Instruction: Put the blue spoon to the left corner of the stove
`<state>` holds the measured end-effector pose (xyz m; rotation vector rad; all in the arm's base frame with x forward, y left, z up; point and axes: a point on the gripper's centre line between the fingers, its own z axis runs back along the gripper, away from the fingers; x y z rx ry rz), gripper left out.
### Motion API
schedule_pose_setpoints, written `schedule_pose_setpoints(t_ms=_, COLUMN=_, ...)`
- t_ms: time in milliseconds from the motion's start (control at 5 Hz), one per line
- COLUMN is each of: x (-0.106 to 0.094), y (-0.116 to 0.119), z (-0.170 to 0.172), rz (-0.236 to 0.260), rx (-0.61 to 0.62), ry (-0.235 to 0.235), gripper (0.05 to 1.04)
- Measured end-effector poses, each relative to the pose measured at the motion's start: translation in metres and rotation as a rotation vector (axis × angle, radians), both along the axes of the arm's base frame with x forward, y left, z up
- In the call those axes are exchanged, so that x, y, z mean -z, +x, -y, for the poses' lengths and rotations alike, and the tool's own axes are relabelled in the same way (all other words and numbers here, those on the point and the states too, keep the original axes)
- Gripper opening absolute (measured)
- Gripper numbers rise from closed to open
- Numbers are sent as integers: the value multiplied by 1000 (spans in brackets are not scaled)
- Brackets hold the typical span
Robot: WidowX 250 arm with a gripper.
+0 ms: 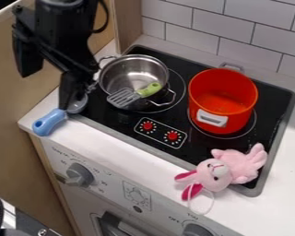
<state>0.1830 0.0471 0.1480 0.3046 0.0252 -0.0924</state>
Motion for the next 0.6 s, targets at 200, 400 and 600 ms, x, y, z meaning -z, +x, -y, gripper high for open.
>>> schedule_pose_setpoints(t_ms=200, x=-2, y=3, z=22, rz=61, rx=-31, ry=-50, gripper=999)
schedule_pose_setpoints(t_ms=400, x=4, y=13, z=34, rz=133, rx=-24, ry=-93, gripper=999)
schedule_pose_setpoints(t_ms=600, x=9, y=26, z=40, rz=187, rx=-16, ry=-111, gripper=999)
